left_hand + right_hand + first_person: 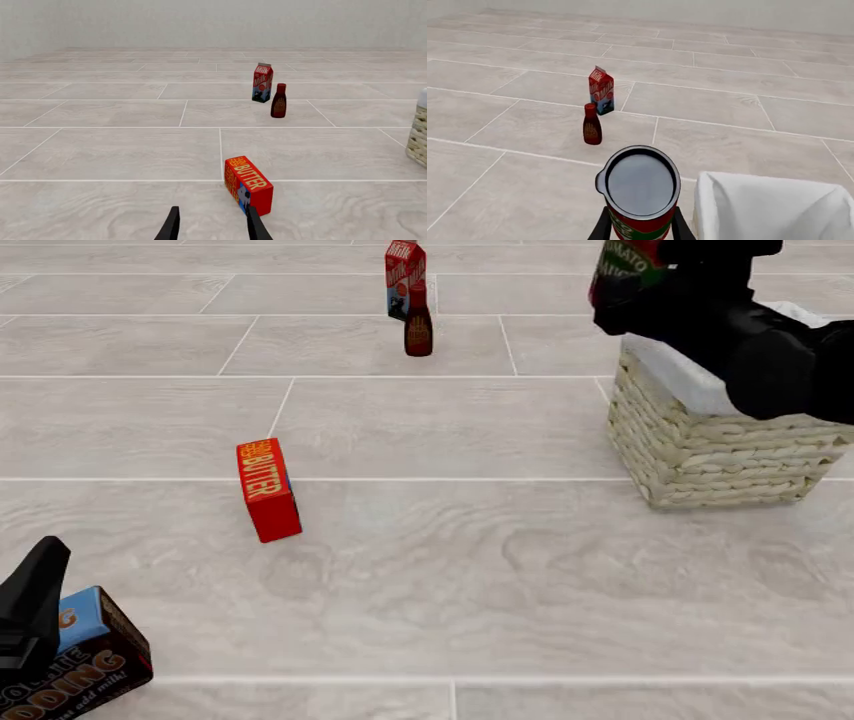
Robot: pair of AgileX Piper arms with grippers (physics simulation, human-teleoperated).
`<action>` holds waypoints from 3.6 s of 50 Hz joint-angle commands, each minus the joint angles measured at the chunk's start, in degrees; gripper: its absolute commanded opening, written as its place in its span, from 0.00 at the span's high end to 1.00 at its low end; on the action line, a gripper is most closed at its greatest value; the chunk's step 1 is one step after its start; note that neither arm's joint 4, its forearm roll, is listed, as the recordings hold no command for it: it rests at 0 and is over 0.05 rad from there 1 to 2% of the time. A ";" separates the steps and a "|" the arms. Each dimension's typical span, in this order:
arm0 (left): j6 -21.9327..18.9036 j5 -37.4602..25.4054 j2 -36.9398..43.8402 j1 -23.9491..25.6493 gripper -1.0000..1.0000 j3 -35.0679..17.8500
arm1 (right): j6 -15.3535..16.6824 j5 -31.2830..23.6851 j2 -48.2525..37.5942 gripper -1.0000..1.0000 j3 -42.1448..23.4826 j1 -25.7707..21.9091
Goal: Pick the tomato sauce and place it in the basket.
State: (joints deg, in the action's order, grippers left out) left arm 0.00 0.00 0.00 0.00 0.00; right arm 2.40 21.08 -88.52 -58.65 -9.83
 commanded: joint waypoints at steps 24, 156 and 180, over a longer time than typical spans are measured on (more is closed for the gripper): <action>0.00 0.00 0.00 0.00 0.00 0.00 | -1.97 -2.00 1.11 1.00 -0.50 10.19; 0.00 0.00 0.00 0.00 0.00 0.00 | 0.33 -8.58 -15.35 1.00 -15.50 21.06; 0.00 0.00 0.00 0.00 0.00 0.00 | 0.41 -8.74 -16.05 1.00 -15.31 21.54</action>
State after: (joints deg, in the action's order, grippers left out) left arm 0.00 0.00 0.00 0.00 0.00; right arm 3.92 12.41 -104.28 -73.72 11.60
